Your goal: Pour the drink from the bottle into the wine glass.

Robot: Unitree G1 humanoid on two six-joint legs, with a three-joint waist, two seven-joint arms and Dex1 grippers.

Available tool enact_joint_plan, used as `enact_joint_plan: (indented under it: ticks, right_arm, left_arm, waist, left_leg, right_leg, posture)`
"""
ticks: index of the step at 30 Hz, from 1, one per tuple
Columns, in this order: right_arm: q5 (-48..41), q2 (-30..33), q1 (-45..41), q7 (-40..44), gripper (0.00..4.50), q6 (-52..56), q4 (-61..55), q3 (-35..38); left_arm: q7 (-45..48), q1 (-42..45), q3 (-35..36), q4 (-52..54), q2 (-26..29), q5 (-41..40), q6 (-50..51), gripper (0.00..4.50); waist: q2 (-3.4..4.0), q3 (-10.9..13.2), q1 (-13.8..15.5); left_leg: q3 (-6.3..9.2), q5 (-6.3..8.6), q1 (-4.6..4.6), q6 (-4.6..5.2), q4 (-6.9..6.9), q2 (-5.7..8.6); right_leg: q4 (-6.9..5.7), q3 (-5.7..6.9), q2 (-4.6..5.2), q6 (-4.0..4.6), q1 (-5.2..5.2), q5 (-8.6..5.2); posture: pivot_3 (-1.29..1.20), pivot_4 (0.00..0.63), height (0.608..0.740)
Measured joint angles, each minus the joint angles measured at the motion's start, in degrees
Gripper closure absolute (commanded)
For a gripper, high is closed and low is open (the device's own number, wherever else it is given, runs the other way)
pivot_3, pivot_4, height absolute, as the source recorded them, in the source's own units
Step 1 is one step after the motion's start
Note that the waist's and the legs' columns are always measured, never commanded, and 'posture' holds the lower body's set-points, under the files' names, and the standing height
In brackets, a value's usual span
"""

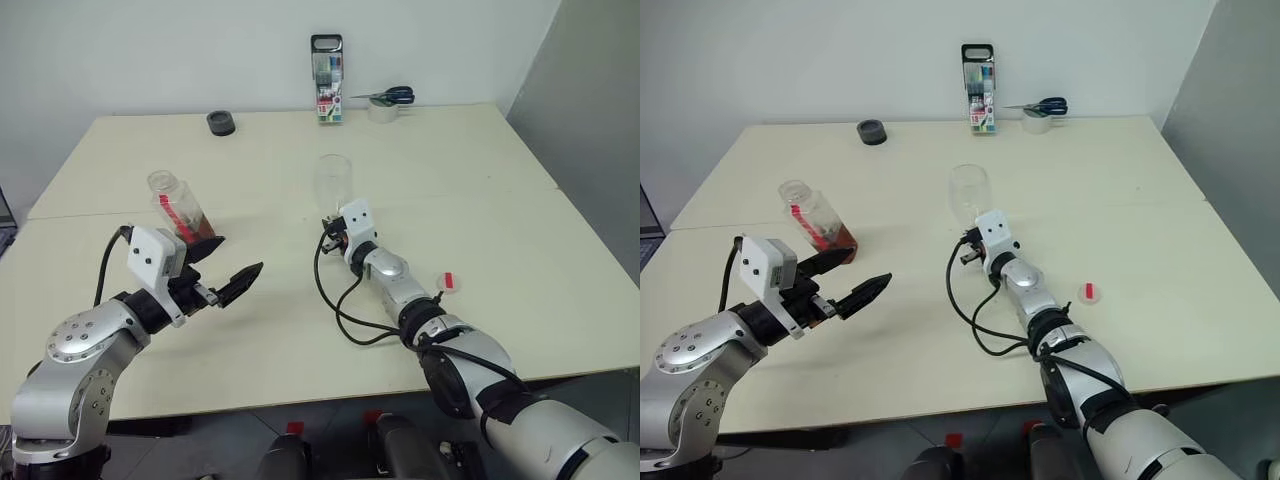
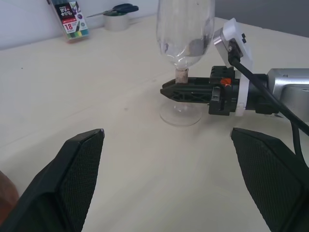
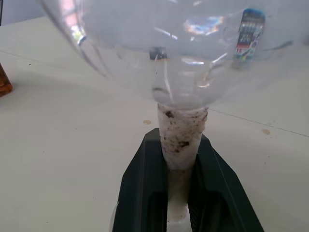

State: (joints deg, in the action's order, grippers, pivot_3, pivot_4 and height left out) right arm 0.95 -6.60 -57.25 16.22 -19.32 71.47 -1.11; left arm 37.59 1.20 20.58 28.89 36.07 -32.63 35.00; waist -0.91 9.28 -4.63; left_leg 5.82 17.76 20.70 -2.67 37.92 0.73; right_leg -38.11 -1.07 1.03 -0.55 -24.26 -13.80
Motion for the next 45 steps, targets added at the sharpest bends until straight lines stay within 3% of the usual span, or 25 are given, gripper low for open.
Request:
enact_joint_plan:
  ticks: [11, 12, 16, 20, 26, 31, 37, 45]
  right_arm:
    - [2.27, 0.81, 3.76, 1.27, 0.13, -1.73, 0.04, -0.81]
    - [2.39, 1.03, 4.5, 1.54, 0.02, -2.42, -0.7, -1.03]
    - [2.09, 3.53, 9.06, 4.45, 0.02, -3.68, -6.65, -1.18]
    - [-1.07, 9.72, 20.68, 11.04, 0.02, 2.16, -25.81, -1.19]
    - [-8.11, 20.03, 38.19, 18.0, 0.02, 26.39, -68.31, -3.17]
    - [-22.93, 30.3, 39.98, 24.94, 0.02, 48.2, -94.89, -3.37]
    - [-36.92, 36.82, 34.26, 28.29, 0.02, 61.34, -103.02, 0.19]
    - [-40.03, 35.49, 35.78, 22.51, 0.02, 64.93, -105.19, 0.22]
  left_arm:
    - [1.91, 1.69, -1.51, -3.05, 1.27, -1.1, 0.3, 0.0]
    - [1.97, 1.92, -1.63, -3.72, 1.28, -0.99, -0.16, 0.0]
    - [2.06, 2.04, -2.07, -5.51, 1.31, -0.32, -1.02, 0.0]
    - [1.44, 2.32, -1.84, -7.34, 1.29, 0.18, -2.35, 0.0]
    - [-2.3, 3.08, -0.23, -12.94, 0.11, 3.45, -6.32, 0.0]
    - [-7.0, 3.63, 0.13, -18.94, -1.75, 8.05, -10.94, 0.0]
    - [-11.4, 8.05, 0.42, -25.64, -3.28, 10.54, -14.8, 0.0]
    - [-9.99, 15.39, -0.17, -36.16, -2.83, 12.25, -19.6, 0.0]
  waist:
    - [0.0, 0.0, 0.01]
    - [0.0, 0.0, 0.03]
    - [0.0, 0.0, 0.47]
    - [0.0, 0.0, 1.85]
    - [0.12, 0.06, 2.22]
    - [0.13, 0.07, 2.41]
    - [-0.01, 0.02, 2.99]
    - [-0.02, 0.02, 3.01]
  left_leg:
    - [-0.08, -0.01, 0.0, -0.01, 0.01, 0.02]
    - [-0.08, -0.02, 0.0, -0.03, 0.01, 0.02]
    - [-0.03, -0.01, 0.0, -0.02, 0.02, 0.06]
    - [0.15, 0.01, 0.07, 0.01, 0.05, 0.1]
    - [0.15, 0.08, 0.03, 0.14, 0.01, -0.02]
    - [0.22, 0.09, -0.03, 0.16, 0.07, -0.02]
    - [0.2, 0.09, 0.02, 0.17, 0.11, 0.06]
    - [0.18, 0.07, 0.06, 0.14, 0.11, 0.08]
  right_leg:
    - [0.02, 0.06, 0.0, 0.0, 0.02, 0.0]
    - [0.03, 0.06, 0.0, 0.0, 0.04, 0.0]
    - [0.08, 0.06, 0.02, -0.01, 0.09, 0.0]
    - [0.11, 0.04, 0.08, -0.02, 0.11, -0.01]
    - [0.09, 0.05, 0.01, -0.03, 0.07, -0.02]
    - [0.11, 0.19, -0.02, -0.04, 0.17, -0.02]
    - [0.15, 0.28, 0.0, -0.04, 0.2, -0.02]
    - [0.12, 0.3, 0.03, -0.04, 0.15, -0.02]
  posture:
    - [0.0, 0.15, 0.74]
    - [0.0, 0.15, 0.74]
    - [0.0, 0.15, 0.74]
    - [0.0, 0.15, 0.74]
    - [0.0, 0.15, 0.74]
    - [0.0, 0.15, 0.74]
    - [0.0, 0.15, 0.74]
    - [0.0, 0.15, 0.74]
